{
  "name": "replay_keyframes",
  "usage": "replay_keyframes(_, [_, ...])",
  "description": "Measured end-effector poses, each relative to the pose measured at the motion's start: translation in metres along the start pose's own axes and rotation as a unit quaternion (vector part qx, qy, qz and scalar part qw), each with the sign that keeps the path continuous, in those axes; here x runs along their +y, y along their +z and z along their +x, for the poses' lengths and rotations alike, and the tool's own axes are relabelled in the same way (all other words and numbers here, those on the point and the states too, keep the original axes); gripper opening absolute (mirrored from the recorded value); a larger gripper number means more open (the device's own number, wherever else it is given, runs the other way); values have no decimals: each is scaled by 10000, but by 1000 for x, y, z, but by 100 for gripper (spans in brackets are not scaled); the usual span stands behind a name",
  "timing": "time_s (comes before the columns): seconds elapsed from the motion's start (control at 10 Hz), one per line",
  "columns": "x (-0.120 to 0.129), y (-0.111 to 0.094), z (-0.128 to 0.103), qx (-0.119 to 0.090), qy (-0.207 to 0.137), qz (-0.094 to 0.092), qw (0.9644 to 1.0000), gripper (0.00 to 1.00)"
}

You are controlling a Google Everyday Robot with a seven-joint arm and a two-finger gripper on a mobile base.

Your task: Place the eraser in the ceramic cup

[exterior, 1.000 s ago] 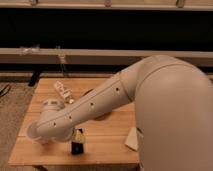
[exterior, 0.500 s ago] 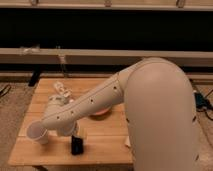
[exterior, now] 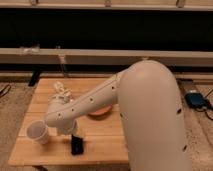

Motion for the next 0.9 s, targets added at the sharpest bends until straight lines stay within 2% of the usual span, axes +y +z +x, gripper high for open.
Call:
replay_keyframes(0.7, [5,33,13,-322,269,-44,9991,80])
replay_keyframes(0.8, [7,36,15,-342,323,-60,9989,79])
replay_keyframes(0.9, [8,38,16,-352,356,-79,9987,73])
